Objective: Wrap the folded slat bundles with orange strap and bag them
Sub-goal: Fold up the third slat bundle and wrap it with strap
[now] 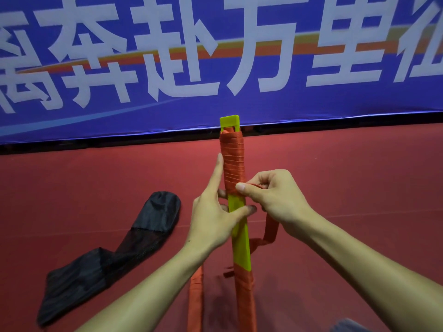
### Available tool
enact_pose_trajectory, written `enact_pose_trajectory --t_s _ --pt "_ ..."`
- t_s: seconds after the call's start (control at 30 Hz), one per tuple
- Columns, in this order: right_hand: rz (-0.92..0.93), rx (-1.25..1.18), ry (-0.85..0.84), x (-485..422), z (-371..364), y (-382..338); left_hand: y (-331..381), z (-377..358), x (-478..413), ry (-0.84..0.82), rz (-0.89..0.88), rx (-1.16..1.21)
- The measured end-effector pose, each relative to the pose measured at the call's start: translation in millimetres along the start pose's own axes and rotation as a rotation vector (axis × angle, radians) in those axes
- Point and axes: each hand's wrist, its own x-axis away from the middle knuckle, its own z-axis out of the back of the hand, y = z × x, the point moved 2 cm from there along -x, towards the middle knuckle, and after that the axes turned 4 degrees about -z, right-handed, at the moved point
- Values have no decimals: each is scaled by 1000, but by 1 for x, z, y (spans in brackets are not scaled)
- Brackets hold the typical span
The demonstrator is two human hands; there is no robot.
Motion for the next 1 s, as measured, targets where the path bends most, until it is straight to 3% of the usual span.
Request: enact_pose_trajectory --t_s 0.17,0.37,0.6,0.77,1.0 --pt "21 45 -115 -2 3 0 -7 8 -5 34 -21 -53" --pt "110 316 -35 -11 18 10 -21 10 -10 -12 43 121" --pt "-20 157 -64 -11 15 7 -17 11 -10 -103 141 334" --pt "65 272 -51 -10 20 9 -13 11 -6 -171 190 368" --pt "53 139 -122 -13 21 12 -12 1 -3 -265 135 462"
